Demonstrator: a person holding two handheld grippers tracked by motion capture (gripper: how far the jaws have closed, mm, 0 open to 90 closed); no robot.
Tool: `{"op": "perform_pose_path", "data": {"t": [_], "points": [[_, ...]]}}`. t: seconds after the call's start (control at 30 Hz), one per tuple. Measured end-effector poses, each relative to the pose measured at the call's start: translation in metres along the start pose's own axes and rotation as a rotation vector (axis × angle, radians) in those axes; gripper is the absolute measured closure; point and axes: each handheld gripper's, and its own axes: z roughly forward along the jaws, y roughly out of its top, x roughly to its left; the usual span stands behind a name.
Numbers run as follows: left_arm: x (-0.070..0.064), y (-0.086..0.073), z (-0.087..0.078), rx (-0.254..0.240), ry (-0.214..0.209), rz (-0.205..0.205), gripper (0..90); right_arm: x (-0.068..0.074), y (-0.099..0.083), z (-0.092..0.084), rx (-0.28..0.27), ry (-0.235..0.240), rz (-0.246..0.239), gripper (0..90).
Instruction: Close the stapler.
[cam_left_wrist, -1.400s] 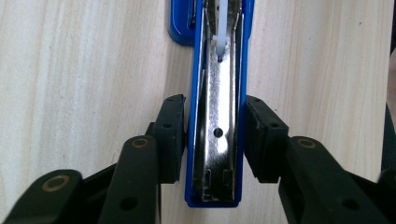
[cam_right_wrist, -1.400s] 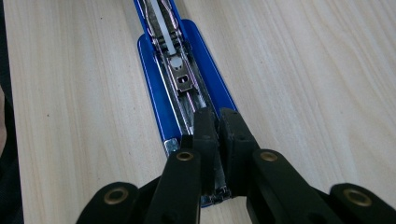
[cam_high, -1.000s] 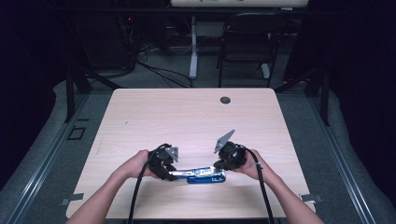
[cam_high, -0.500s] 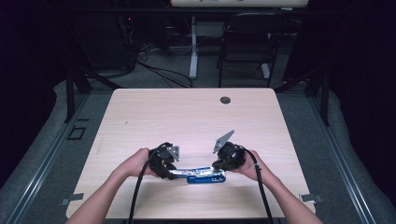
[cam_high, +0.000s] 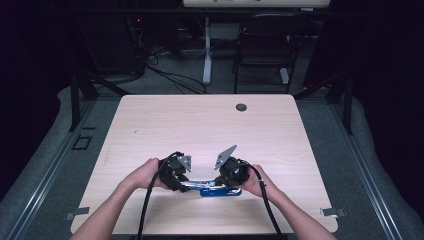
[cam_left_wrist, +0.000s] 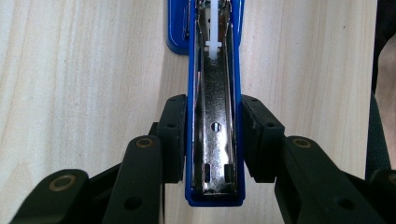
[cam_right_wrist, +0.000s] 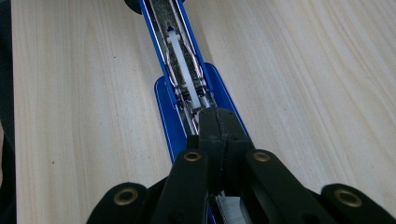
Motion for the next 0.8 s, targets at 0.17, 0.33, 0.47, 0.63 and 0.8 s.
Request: {"op": "perform_pose_path", "data": {"t": [0.17, 0.33, 0.47, 0.63, 0.8], "points": [[-0.0006, 0.0011, -0.0023, -0.003, 0.007, 0.005, 64.3, 0.0011, 0.0014, 0.0006, -0.006, 0.001, -0.001, 90.0], [-0.0022, 0.0019, -0.004, -0.012, 0.02, 0.013, 64.6, 0.0013, 0.0018, 0.0006, -0.012, 0.007, 0.002, 90.0], [-0.0031, 0.003, -0.0061, -0.015, 0.023, 0.018, 64.7, 0.0035, 0.0039, 0.0025, -0.019, 0.012, 0.002, 90.0], [-0.004, 0.0047, -0.0079, -0.015, 0.025, 0.015, 64.6, 0.0048, 0.0054, 0.0042, -0.022, 0.018, 0.0, 90.0], [-0.0061, 0.0066, -0.0074, 0.004, 0.033, 0.013, 63.8, 0.0045, 0.0048, 0.0043, -0.024, 0.021, 0.005, 90.0]]}}
